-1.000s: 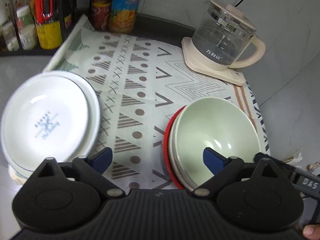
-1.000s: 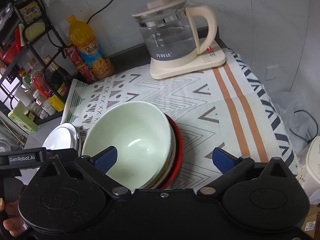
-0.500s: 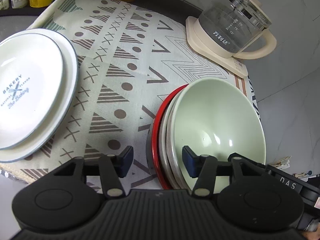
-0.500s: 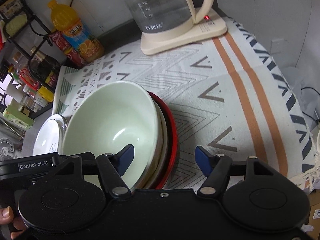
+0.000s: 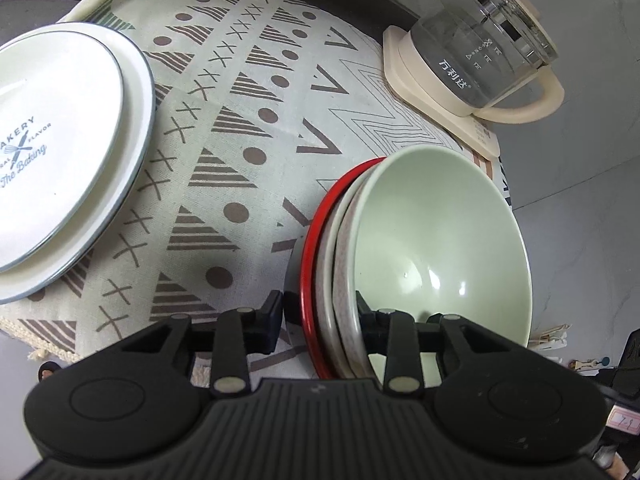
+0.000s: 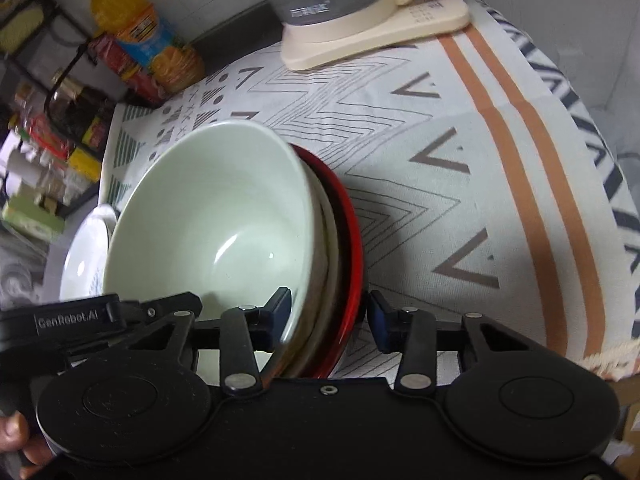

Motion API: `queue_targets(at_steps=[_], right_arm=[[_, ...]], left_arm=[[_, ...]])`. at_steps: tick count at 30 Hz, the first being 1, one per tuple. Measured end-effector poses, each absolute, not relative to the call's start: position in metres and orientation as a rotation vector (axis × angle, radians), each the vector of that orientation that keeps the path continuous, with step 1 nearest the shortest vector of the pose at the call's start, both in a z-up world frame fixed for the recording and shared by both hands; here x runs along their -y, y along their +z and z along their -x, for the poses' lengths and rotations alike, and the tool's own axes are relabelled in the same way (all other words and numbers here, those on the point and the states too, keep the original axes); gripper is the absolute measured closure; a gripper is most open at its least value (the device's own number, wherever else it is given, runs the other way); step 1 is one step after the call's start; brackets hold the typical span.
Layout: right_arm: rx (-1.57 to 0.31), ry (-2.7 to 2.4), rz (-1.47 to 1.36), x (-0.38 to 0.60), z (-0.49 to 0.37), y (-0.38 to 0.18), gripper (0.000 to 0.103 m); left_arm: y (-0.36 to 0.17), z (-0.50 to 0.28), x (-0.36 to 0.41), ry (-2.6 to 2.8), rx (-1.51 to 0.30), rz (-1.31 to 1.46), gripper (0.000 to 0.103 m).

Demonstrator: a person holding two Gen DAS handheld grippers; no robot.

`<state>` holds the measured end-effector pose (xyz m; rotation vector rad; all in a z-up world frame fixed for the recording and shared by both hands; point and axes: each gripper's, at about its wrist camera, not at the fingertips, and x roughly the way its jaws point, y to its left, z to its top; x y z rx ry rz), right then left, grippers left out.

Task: Organize plates and bowls
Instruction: 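Lift the red bowl stack and carry it over the plate stack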

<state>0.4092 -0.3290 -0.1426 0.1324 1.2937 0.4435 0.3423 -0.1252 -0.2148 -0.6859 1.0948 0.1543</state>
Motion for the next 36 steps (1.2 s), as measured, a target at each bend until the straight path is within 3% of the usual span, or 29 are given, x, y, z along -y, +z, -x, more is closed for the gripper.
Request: queue_targets(at_steps=[36], right_arm=[[-1.174,0.483,-0.218,0.282,-0.401,-0.089,0.065]], left_arm=[[-0.135,-0.345,0.07,0.14,-1.012,0.548,0.07]])
